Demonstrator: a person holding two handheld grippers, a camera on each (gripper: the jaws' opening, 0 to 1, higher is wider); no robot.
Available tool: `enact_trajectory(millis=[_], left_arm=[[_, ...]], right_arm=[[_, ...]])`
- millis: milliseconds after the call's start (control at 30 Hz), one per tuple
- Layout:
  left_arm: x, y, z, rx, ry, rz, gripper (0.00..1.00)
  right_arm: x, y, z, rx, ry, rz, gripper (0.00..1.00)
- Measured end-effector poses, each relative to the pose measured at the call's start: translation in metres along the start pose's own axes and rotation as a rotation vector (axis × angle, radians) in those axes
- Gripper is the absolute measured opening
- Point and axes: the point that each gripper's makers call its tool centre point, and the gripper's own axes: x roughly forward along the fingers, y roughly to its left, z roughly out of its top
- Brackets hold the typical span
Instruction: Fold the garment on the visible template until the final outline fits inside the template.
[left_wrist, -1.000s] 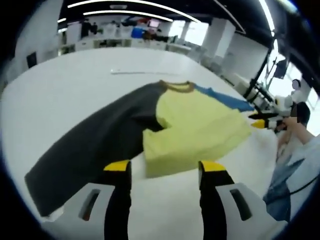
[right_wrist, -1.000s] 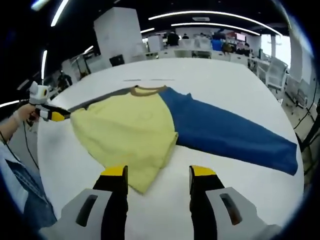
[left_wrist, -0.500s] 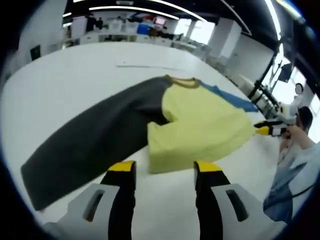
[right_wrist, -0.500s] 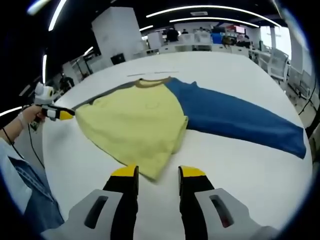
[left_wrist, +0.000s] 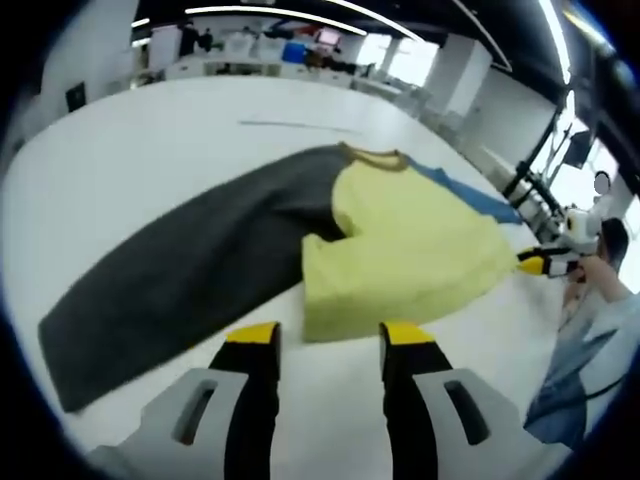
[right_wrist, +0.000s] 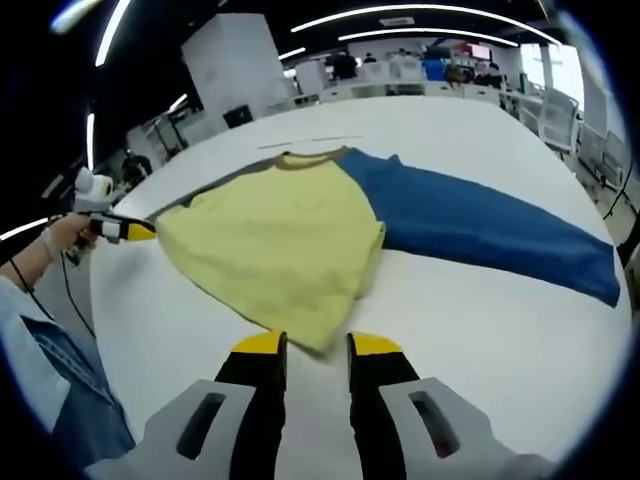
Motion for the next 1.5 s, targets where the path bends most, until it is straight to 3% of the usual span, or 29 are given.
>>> enact_trajectory(millis=[667, 867, 1500], left_arm=[[0.005, 0.0, -0.003, -0.021, 0.014, -0.007, 0.17], [0.003, 0.004, -0.009, -0.038, 0.032, 0.012, 0.01], [0.0, 0.002, -0.013, -0.058, 0.038, 0.019, 0.0]], right_arm=[[0.0, 0.002, -0.002, -0.009, 0.013, 0.007, 0.18], [0.0, 0.003, -0.001, -0.022, 0.017, 0.014, 0.12], [0.001, 0.003, -0.004, -0.025, 0.018, 0.01, 0.06]])
